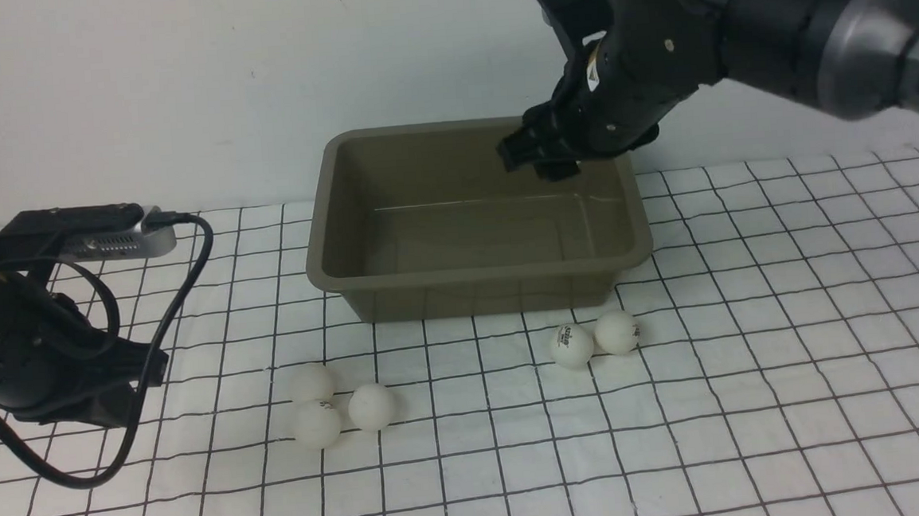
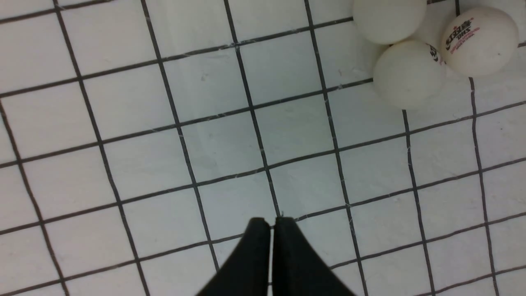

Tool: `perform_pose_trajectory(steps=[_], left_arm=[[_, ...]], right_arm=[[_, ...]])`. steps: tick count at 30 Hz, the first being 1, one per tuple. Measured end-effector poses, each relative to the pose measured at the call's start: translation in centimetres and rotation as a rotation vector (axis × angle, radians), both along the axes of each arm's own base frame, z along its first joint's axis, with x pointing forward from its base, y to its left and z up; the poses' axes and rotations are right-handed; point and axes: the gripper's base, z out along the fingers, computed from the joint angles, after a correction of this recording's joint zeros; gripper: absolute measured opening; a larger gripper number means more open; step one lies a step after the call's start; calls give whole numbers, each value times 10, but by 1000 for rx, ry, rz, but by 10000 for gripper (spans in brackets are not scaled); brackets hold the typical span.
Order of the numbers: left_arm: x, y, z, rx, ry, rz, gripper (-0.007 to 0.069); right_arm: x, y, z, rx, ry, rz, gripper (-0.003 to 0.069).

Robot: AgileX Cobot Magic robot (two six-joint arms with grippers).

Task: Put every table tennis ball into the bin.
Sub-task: Use the right arm to put the table tennis ball into the box

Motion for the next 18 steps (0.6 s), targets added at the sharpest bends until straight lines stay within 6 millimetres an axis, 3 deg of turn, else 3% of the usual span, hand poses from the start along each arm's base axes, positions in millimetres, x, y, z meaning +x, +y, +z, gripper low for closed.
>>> perform_pose_trajectory(steps=[5,9,13,18], left_arm=[[0,0,0,0,2,0,-4],[0,0,0,0,2,0,-4],[0,0,0,-1,4,-1,-4],[-2,0,0,-3,18,-4,-4]], right_arm=[[5,3,-17,-9,34,12,429],[5,4,-20,-12,43,15,465],[3,2,-9,-16,42,15,484],[-4,-5,29,-47,27,7,490]])
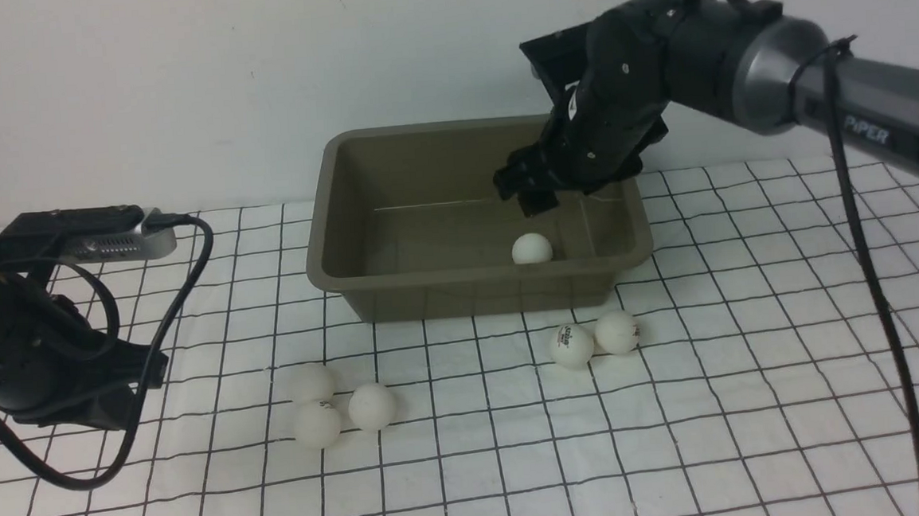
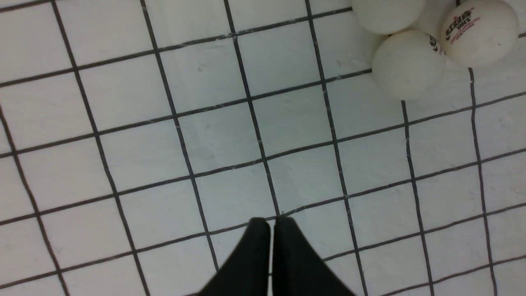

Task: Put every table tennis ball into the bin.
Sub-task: Use the right arm to put the table tennis ball into the box, then use the right arm to clamp the table tennis ball closest to it

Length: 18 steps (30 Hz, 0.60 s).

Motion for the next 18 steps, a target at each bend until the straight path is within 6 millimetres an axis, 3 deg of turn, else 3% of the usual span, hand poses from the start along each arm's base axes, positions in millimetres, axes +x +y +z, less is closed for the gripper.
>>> perform_pose_trajectory(steps=[5,9,18], left_arm=[[0,0,0,0,1,0,-4],[0,0,0,0,2,-1,-4],[-2,0,0,-4,24,-6,-4]], right_arm=[[-12,-11,33,-62,21,-17,491],[-17,-17,45,-98,6,-8,492],[-42,-24,40,-86,95,0,492]])
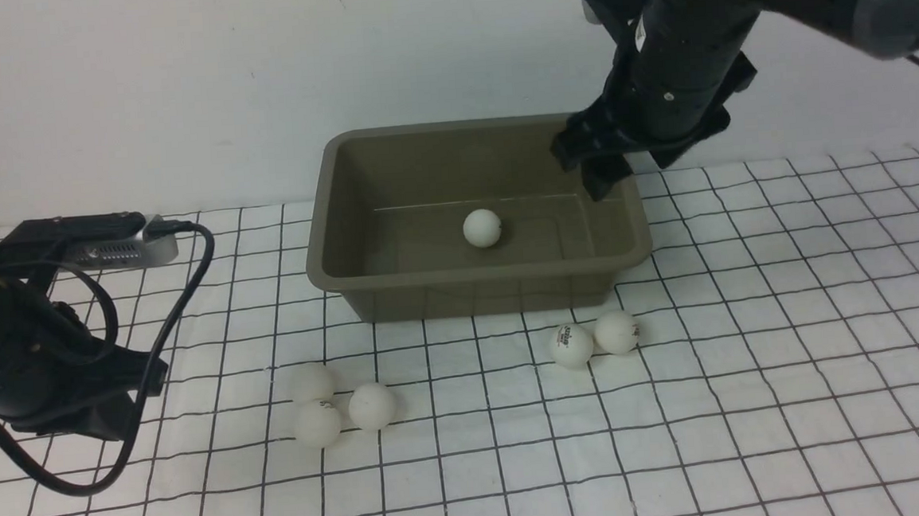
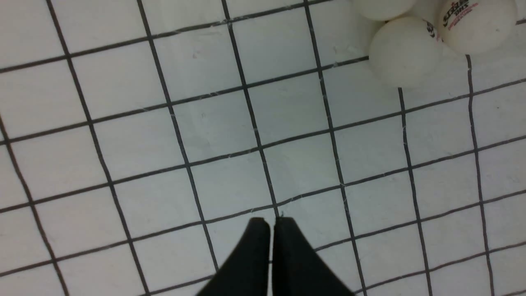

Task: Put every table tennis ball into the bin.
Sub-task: Use the right arm to clamp the table tennis ball closest to it

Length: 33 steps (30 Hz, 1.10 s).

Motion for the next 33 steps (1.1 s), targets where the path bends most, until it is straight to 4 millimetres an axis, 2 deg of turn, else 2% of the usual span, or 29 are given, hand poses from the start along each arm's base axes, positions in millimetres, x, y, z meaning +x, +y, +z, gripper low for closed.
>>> perform_pose_trajectory(steps=[5,6,8,13,17,23,33], left_arm=[[0,0,0,-1,4,-1,-4],[0,0,0,-1,4,-1,-4],[0,0,0,-1,5,-1,-4],[-1,0,0,-1,6,-1,-4],[-1,0,0,-1,6,-1,-4],[-1,0,0,-1,7,-2,-4],[-1,0,0,-2,10,-2,-4]], right_arm=[[-28,-14,-25,-53,116,0,493],[-29,-14,-23,-51,113,0,493],[-48,-24,-42,-87,191,0,493],[-70,-32,-77,-67,195,16,493],[-68,-29,-97,-14,140,26,493],[-50,-19,-122,25,92,20,493],[-33,-14,-138,8,40,11,493]])
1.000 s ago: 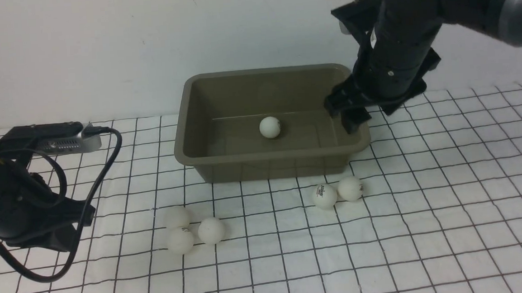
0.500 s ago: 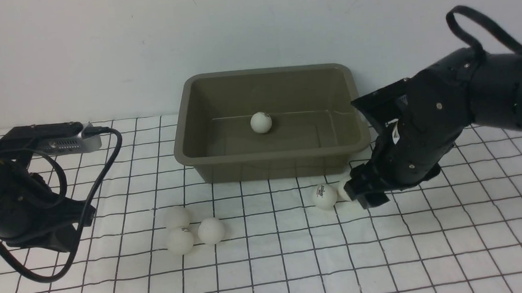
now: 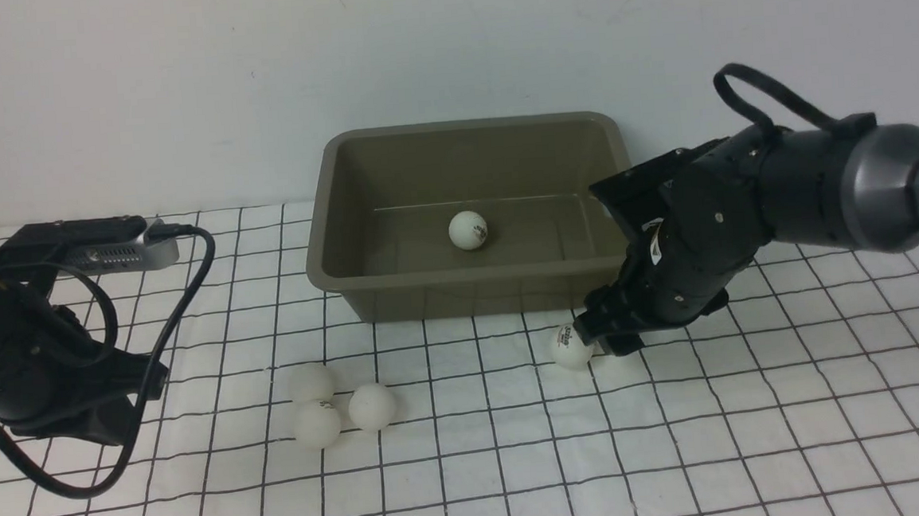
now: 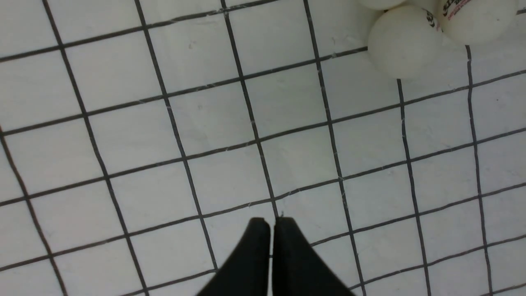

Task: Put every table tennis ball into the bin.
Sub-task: Use the right arm to clamp the table tennis ball closest to it

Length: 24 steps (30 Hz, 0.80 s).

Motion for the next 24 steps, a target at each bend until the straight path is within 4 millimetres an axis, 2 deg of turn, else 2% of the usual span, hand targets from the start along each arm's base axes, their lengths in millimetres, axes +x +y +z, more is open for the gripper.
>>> perform_pose_trajectory(steps=[8,18,24], left_arm=[[0,0,0,0,1,0,-4],[0,0,0,0,1,0,-4],[0,0,0,0,1,0,-4]], right_arm=[[5,0,-11,-25,-15,-1,493],[9,3,-12,3,-52,6,493],[12,5,-22,6,-51,11,493]])
